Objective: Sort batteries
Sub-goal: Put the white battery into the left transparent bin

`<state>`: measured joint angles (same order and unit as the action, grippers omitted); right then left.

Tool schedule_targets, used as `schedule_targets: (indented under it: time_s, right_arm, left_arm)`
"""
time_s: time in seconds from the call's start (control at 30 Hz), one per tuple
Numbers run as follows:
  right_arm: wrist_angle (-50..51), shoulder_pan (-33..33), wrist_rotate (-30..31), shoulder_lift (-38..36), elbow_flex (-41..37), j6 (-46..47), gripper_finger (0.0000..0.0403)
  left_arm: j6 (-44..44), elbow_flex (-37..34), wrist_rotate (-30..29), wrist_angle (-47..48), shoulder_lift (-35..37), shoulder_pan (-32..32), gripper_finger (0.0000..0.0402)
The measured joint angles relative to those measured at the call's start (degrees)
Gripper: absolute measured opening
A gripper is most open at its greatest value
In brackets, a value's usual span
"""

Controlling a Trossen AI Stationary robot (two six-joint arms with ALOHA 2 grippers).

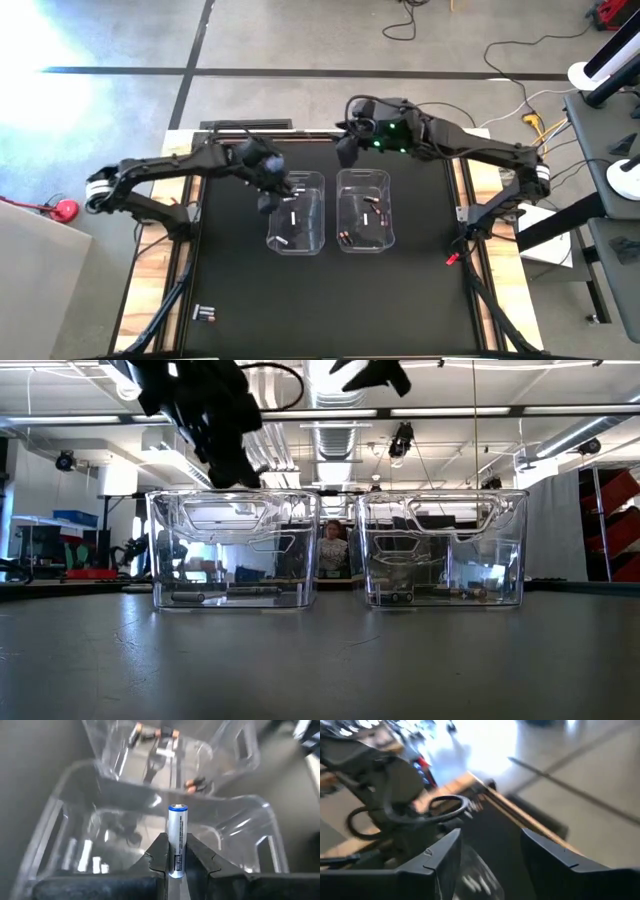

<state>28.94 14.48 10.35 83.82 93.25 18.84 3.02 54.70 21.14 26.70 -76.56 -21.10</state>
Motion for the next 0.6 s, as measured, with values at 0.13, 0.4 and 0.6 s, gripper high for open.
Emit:
schedule_targets:
  time_s: [0.13, 0.4, 0.6]
  right_arm:
    - [8.0, 0.6, 0.1, -1.1, 0.0, 4.3, 0.0196]
    - [19.2, 0.4, -2.1, -3.1, 0.0, 3.9, 0.0198]
    - [30.0, -0.1, -4.7, -7.9, 0.0, 4.5, 0.0192]
  left_arm:
    - [-4.6, 0.0, -5.6, -0.1, -4.2, 3.9, 0.0017]
    - [-19.8, 3.0, -13.3, -0.1, -13.7, 8.3, 0.0019]
    - [-29.6, 7.6, -16.6, 3.8, -21.4, 8.6, 0.002]
